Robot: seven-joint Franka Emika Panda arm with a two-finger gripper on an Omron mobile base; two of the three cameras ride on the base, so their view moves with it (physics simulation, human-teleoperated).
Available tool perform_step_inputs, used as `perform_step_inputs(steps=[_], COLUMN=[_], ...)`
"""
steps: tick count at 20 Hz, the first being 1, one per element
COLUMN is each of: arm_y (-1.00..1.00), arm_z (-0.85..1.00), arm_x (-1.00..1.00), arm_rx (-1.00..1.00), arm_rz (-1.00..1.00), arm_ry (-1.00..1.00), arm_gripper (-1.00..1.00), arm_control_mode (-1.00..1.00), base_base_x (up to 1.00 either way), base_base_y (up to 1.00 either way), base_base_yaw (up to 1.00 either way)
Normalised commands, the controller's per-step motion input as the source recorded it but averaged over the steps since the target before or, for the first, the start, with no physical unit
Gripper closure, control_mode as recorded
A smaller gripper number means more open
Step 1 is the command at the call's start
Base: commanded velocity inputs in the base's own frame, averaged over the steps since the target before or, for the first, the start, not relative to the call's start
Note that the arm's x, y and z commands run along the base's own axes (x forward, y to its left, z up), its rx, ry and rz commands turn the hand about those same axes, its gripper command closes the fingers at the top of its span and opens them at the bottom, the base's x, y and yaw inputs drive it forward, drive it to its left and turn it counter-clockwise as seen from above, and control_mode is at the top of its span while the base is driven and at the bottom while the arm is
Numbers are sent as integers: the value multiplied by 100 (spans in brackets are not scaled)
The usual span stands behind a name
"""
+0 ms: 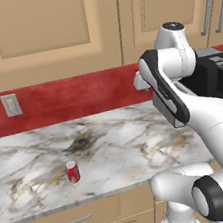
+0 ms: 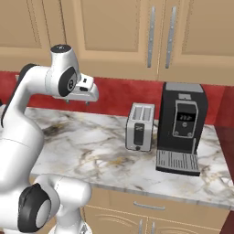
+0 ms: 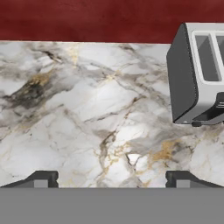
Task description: Four empty soda cans are scattered around the kitchen. Gather all the cans and cluster them next to the stove for recycling.
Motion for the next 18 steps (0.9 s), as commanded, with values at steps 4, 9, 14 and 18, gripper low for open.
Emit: perform_step_inputs(steps=[4,9,14,18], arm_y=[0,0,0,0], arm_z=[0,0,0,0], arm_x=[0,0,0,0], arm_rx=[0,0,0,0], arm_rz=[0,0,0,0], arm_ry=[0,0,0,0], arm_gripper=[-100,-100,-100,-100], arm_control_mode=[100,100,100,100], base_base_x=[-39,-60,-63,-46], base_base_y=[0,0,0,3], base_base_yaw=[0,-2,-2,40])
